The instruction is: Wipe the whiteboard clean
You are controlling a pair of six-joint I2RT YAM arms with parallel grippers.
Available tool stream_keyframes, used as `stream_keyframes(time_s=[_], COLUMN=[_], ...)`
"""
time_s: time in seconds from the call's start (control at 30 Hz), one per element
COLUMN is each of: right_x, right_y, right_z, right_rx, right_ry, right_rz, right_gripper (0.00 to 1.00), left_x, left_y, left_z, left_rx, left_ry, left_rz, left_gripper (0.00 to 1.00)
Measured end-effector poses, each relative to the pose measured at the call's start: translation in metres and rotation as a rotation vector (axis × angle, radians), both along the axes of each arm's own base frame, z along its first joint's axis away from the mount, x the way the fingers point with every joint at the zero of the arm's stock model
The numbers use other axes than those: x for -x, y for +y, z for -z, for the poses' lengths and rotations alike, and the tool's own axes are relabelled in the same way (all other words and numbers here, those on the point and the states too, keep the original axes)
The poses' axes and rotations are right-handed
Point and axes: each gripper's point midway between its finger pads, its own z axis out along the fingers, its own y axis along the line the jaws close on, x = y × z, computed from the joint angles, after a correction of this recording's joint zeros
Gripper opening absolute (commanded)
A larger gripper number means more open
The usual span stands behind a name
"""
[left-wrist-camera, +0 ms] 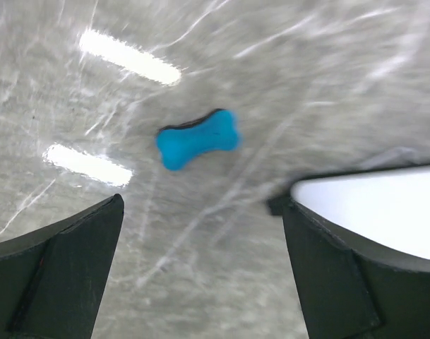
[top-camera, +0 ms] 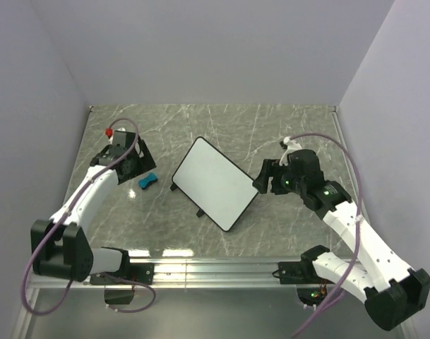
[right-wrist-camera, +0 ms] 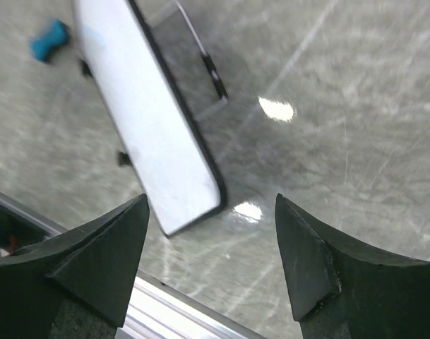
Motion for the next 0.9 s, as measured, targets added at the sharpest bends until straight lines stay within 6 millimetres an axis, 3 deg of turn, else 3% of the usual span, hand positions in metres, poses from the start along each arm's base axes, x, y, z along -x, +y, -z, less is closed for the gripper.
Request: stream_keyframes(time_s=[0.2,0.47,0.6,0.73,0.8,0.9], right_x=[0.006,0.042,0.064,0.082,0.088,0.095], right_y=[-0.001,-0.007,-0.004,0.000,0.002,0.007], right_z=[-0.057,-0.087,-0.082,-0.063,-0.051,-0.047], right_rx=[-0.090,-0.201,-0.273,-0.316,-0.326,-0.344], right_ry=[-0.125,-0.185,-0.169,-0.108,-0.063,-0.025], right_rz=[0.020,0.009,-0.021,-0.049,-0.062,-0.088], right_gripper=[0.79,0.79,0.79,0.79,0.80,0.80], left_x=[0.006,0.002,-0.011,-0.021,-0.023,-0.022], left_y=[-0.012,-0.018,-0.018,-0.017,-0.017,-0.018], left_z=[-0.074,-0.175,-0.235,-0.286,-0.300,-0.305], left_rx=[0.091,0.146,0.152,0.148,0.150,0.157], left_ry=[-0.181,-0.335,-0.421,-0.505,-0.529,-0.534], left_rz=[0.037,0.042,0.042,0.039,0.038,0.042], left_gripper=[0.99,0.99,0.99,0.99,0.99,0.99])
